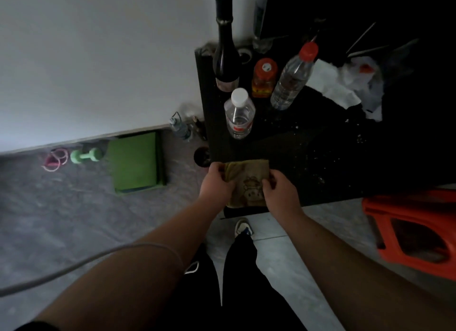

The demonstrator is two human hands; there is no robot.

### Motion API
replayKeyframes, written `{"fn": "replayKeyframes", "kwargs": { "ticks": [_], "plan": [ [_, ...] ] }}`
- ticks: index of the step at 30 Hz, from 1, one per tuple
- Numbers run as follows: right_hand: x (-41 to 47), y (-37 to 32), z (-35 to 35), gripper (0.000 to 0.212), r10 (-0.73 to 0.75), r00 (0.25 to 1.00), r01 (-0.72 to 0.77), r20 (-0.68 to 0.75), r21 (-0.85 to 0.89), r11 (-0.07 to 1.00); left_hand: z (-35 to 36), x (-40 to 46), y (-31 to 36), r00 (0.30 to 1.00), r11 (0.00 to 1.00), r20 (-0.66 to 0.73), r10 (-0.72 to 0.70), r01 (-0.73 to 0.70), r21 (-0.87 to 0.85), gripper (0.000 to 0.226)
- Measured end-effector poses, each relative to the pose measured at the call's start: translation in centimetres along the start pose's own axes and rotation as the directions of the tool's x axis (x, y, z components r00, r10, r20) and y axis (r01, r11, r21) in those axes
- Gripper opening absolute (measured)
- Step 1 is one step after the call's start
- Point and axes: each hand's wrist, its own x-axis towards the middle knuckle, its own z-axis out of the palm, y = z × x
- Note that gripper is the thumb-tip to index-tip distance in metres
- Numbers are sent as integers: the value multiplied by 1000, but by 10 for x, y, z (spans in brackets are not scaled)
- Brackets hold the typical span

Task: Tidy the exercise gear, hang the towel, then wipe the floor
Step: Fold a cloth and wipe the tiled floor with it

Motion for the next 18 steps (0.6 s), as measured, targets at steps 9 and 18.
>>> {"fn": "replayKeyframes", "kwargs": {
  "ticks": [9, 18],
  "plan": [
    [2, 15, 8, 56, -500, 866, 469, 32, -402, 786, 7, -2, -28, 910, 693, 56, 410, -351, 629, 65],
    [30, 35, 19, 73, -436, 814, 566, 384, -697, 441, 33, 25, -63, 797, 337, 357, 488, -549, 764, 77]
  ]
}}
